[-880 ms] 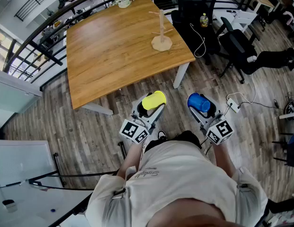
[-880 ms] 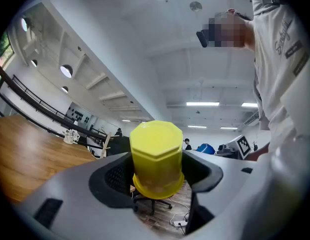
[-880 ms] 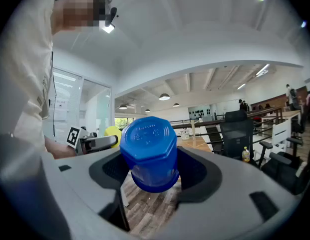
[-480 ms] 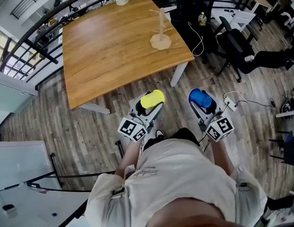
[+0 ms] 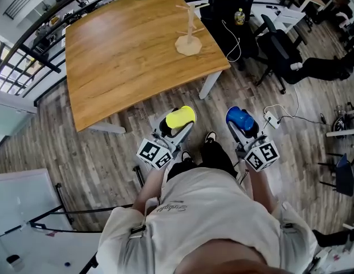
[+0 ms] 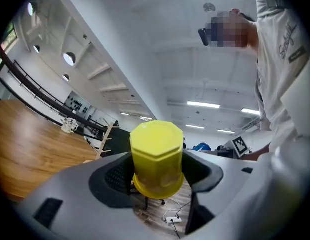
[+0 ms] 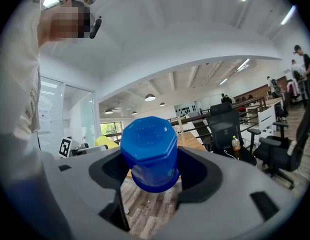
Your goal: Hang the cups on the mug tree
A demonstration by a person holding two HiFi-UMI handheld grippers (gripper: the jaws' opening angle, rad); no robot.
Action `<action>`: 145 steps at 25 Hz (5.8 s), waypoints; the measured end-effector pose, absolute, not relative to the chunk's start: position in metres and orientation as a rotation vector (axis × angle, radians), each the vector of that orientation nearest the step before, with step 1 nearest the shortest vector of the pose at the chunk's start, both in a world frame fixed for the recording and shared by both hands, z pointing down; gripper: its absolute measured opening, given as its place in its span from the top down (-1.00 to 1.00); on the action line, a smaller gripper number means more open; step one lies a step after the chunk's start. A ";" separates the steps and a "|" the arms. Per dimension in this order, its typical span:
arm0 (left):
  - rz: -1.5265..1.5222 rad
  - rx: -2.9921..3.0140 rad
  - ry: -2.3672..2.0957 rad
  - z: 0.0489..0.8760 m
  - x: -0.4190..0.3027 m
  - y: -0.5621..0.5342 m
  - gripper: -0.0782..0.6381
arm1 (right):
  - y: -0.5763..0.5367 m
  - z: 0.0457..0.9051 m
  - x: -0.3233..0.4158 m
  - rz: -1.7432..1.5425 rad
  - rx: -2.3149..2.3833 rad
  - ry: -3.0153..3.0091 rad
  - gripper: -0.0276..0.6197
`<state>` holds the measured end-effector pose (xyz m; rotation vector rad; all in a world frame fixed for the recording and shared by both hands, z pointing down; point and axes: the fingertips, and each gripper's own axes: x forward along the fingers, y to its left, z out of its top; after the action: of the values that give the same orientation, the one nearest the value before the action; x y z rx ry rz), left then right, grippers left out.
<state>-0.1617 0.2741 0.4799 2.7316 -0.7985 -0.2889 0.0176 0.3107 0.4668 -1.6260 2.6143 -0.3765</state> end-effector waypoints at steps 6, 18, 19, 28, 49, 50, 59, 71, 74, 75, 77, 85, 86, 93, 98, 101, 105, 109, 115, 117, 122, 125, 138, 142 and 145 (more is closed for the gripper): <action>-0.239 2.754 -0.738 0.478 -0.143 0.257 -0.06 | 0.302 0.479 0.032 -0.435 -1.651 2.574 0.04; -0.134 2.809 -0.740 0.463 -0.103 0.187 -0.06 | 0.214 0.477 0.061 -0.420 -1.559 2.547 0.04; -0.126 2.810 -0.738 0.463 -0.097 0.180 -0.06 | 0.206 0.480 0.066 -0.421 -1.554 2.547 0.04; -0.219 2.723 -0.786 0.454 -0.051 0.087 -0.06 | 0.130 0.502 0.130 -0.488 -1.526 2.553 0.04; -0.196 2.666 -1.047 0.446 -0.017 0.020 -0.06 | 0.043 0.517 0.174 -0.471 -1.347 2.687 0.04; -0.195 2.672 -1.046 0.446 -0.015 0.019 -0.06 | 0.042 0.522 0.175 -0.492 -1.349 2.687 0.04; -0.230 2.624 -1.033 0.456 -0.020 -0.002 -0.06 | 0.019 0.521 0.158 -0.502 -1.294 2.706 0.04; -0.274 2.666 -1.032 0.440 -0.025 -0.062 -0.06 | -0.031 0.516 0.161 -0.519 -1.330 2.689 0.04; -0.262 2.646 -1.028 0.445 -0.031 -0.079 -0.06 | -0.054 0.509 0.152 -0.540 -1.308 2.670 0.04; -0.256 2.638 -1.024 0.447 -0.032 -0.082 -0.06 | -0.059 0.503 0.148 -0.525 -1.300 2.679 0.04; -0.253 2.637 -1.018 0.446 -0.034 -0.089 -0.06 | -0.070 0.489 0.141 -0.478 -1.275 2.696 0.04; -0.297 2.645 -0.992 0.441 -0.051 -0.113 -0.06 | -0.127 0.437 0.120 -0.350 -1.203 2.673 0.04; -0.296 2.641 -0.985 0.443 -0.053 -0.116 -0.06 | -0.132 0.431 0.119 -0.345 -1.204 2.662 0.04; -0.238 2.647 -0.970 0.461 -0.078 -0.128 -0.06 | -0.160 0.417 0.102 -0.303 -1.231 2.652 0.04; -0.203 2.677 -0.942 0.469 -0.074 -0.137 -0.06 | -0.170 0.420 0.096 -0.307 -1.245 2.639 0.04; -0.239 2.634 -0.946 0.468 -0.075 -0.140 -0.06 | -0.172 0.415 0.088 -0.316 -1.212 2.649 0.04; -0.248 2.591 -0.979 0.466 -0.077 -0.142 -0.06 | -0.179 0.404 0.081 -0.301 -1.111 2.695 0.04; -0.225 2.556 -1.047 0.462 -0.083 -0.144 -0.06 | -0.189 0.407 0.070 -0.356 -0.980 2.752 0.04; -0.207 2.529 -1.145 0.460 -0.088 -0.148 -0.06 | -0.198 0.419 0.051 -0.395 -0.794 2.824 0.04; -0.202 2.526 -1.157 0.460 -0.088 -0.148 -0.06 | -0.198 0.421 0.047 -0.391 -0.760 2.836 0.04; -0.203 2.527 -1.176 0.457 -0.092 -0.148 -0.06 | -0.203 0.429 0.037 -0.410 -0.720 2.854 0.04; -0.218 2.501 -1.197 0.458 -0.100 -0.145 -0.06 | -0.203 0.435 0.034 -0.440 -0.713 2.872 0.04; -0.298 2.454 -1.169 0.464 -0.108 -0.150 -0.06 | -0.209 0.454 0.025 -0.525 -0.705 2.889 0.03; -0.309 2.439 -1.183 0.466 -0.111 -0.150 -0.06 | -0.208 0.460 0.023 -0.545 -0.699 2.884 0.03; -0.312 2.428 -1.192 0.469 -0.111 -0.148 -0.06 | -0.208 0.464 0.024 -0.605 -0.666 2.862 0.03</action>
<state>-0.1115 -0.1483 0.4687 2.4284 -1.1923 -0.3115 0.0239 -0.2077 0.4637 -0.6663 2.8624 -0.6052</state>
